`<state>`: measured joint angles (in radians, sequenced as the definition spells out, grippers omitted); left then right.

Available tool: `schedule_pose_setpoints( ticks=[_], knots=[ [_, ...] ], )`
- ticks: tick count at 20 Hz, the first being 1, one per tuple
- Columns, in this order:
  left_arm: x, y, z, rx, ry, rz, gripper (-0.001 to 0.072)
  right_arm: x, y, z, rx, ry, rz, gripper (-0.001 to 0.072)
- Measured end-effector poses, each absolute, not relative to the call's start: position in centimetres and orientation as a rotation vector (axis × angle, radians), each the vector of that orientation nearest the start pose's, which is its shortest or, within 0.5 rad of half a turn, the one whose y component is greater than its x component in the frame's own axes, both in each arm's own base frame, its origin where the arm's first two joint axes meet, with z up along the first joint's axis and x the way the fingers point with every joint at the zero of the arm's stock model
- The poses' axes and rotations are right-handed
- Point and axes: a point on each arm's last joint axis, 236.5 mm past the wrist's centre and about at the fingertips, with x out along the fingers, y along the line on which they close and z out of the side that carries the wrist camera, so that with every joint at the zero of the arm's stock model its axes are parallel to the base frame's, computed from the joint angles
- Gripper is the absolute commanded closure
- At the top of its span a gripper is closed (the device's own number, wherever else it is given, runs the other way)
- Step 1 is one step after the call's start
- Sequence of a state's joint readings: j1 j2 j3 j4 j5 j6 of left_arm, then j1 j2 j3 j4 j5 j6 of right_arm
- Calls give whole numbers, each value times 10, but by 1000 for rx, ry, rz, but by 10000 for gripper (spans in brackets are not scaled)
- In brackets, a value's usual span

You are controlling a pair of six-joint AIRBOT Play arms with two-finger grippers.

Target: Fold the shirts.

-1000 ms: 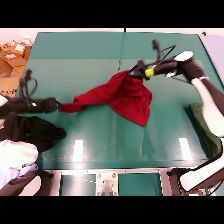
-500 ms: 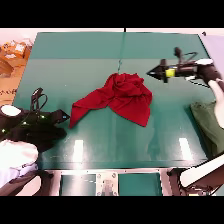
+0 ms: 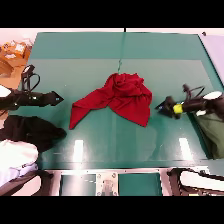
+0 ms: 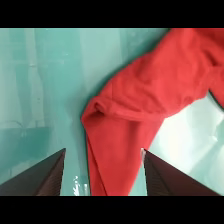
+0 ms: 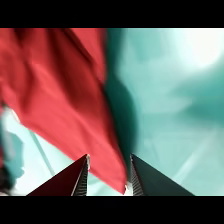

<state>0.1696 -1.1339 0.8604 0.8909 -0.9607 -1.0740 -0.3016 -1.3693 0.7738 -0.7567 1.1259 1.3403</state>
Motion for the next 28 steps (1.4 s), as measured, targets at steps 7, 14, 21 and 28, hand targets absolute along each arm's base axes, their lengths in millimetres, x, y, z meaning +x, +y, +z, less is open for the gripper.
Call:
schedule_pose_setpoints(
  ticks=[7,14,21,28],
  knots=[
    [371,-62,-14,-320,1114,-401,156,294,134,-118,917,1525,252,696],
    [368,-65,-18,-256,1116,-455,156,325,69,-91,846,1374,176,696],
    [348,-130,-42,-32,1162,-698,156,326,-9,-68,912,1275,23,696],
    [336,-199,-61,283,1065,-900,157,324,-17,-66,917,1269,9,696]
  ],
)
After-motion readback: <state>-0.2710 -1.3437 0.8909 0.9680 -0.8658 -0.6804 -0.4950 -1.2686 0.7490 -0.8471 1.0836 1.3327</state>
